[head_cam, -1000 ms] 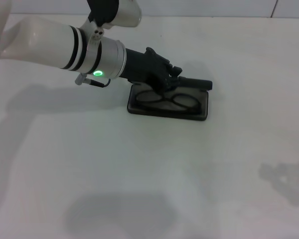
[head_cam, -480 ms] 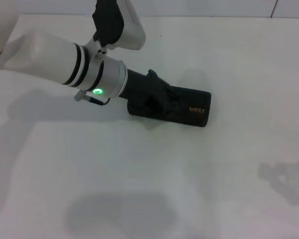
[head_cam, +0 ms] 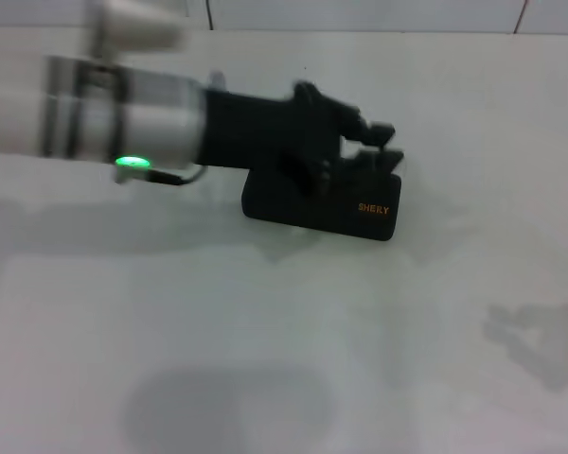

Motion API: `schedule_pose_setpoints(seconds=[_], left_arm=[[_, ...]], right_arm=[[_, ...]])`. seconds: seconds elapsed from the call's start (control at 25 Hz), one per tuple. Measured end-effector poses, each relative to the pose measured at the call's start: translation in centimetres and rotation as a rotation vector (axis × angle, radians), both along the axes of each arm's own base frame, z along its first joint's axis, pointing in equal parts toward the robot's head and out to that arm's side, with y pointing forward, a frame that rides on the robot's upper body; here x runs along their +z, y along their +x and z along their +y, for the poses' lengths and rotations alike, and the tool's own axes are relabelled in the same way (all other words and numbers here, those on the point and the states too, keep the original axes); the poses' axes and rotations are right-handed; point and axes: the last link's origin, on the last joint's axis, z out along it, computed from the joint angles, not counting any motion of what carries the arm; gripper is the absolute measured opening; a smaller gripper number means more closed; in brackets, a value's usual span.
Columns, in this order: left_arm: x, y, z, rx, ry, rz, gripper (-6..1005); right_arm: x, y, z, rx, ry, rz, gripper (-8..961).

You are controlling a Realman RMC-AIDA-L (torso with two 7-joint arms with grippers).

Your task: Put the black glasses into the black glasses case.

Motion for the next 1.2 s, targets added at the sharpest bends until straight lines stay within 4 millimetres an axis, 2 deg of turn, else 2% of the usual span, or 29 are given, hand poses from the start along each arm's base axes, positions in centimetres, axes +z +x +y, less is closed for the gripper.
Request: schedule_pose_setpoints(seconds=[0.08,0.16,0.2,0.32,0.48,0.64,0.84,1.04,1.2], left_arm=[[3.2,0.2,-1.1,-0.017,-0.015,-0.125,233],[6.0,-0.9,-2.0,-0.04,-0.032,-0.244,234],[6.8,-1.8,-2.4,-0.051,-0.032,-0.285,234],[8.3,-5.2,-3.4,-0.055,-0.013,-0.36,312],[8.6,-9.2,-3.7,0.041,-0.021,-0.345,440],[7.9,-11.1,-4.9,0.058,-0.088,-0.324,642],[7.0,-11.9,-5.7,0.051,-0.106,-0.295,667],[6.5,-12.1,-5.9,0.035,-0.09,-0.304,667],[6.3,-12.1,-6.0,0.038,-0.082,-0.31,667]], right_arm=[[0.2,-0.6,0.0,0.072,0.044,0.013,179],[0.3,-1.3,0.4,0.135,0.074,0.023,180],[0.1,-1.8,0.7,0.161,0.079,0.029,181],[-0.6,-3.1,2.1,0.217,0.066,0.036,275],[-1.6,-5.1,4.4,0.285,0.044,0.04,434],[-2.9,-7.3,7.1,0.308,-0.004,0.02,616],[-4.7,-9.8,9.4,0.334,-0.095,-0.01,800],[-5.5,-11.2,10.1,0.359,-0.132,-0.009,853],[-6.1,-11.5,10.3,0.354,-0.165,-0.001,853]])
